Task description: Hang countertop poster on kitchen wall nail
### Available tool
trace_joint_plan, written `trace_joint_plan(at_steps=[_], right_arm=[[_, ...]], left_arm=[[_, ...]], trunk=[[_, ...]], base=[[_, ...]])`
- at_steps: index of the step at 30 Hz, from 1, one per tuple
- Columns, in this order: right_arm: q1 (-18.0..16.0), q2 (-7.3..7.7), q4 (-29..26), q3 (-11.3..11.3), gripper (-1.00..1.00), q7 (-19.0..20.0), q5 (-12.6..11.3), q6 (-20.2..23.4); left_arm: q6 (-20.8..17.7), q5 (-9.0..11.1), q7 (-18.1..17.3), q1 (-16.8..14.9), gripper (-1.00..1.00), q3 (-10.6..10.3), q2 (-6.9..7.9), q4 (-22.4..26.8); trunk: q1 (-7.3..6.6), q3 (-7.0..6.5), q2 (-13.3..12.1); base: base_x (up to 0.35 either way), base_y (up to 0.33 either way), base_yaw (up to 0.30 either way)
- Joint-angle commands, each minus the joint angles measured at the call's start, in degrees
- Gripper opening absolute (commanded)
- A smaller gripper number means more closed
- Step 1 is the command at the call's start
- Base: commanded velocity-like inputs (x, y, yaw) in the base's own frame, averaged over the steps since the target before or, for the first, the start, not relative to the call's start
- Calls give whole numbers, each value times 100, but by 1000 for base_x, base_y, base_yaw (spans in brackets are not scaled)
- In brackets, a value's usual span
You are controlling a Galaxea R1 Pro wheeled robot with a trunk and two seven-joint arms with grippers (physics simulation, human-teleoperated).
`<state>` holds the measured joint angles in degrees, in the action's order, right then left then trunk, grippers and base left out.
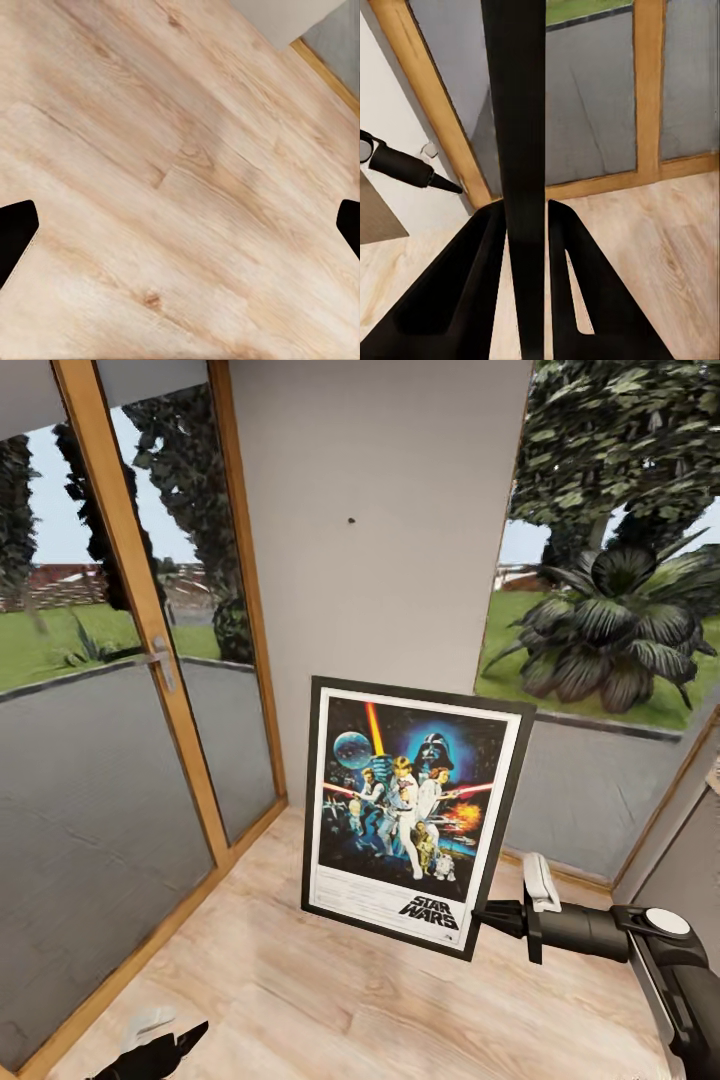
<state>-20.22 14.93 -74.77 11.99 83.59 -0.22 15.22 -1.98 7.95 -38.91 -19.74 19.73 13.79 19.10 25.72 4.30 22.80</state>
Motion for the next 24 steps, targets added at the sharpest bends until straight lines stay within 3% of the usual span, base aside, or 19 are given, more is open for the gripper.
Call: trace_joint_plan(at_steps=[1, 7, 19, 24], right_arm=[[-8, 0, -2, 0, -100, 34, -5, 77], [-8, -4, 4, 3, -100, 30, -5, 71], [-8, -4, -11, -2, -100, 34, -8, 61], [-8, -3, -10, -3, -100, 30, -5, 68]], left_arm=[[-21, 31, -29, -4, 100, 14, 1, -4], [-21, 31, -29, -4, 100, 14, 1, -3], [-21, 31, -29, -4, 100, 14, 1, -3], [-21, 31, -29, -4, 100, 14, 1, -3]], trunk=[[6, 13, 12], [6, 13, 12], [6, 13, 12], [6, 13, 12]], base=[[246, 282, -286], [243, 292, -138], [237, 302, -9], [236, 303, -206]])
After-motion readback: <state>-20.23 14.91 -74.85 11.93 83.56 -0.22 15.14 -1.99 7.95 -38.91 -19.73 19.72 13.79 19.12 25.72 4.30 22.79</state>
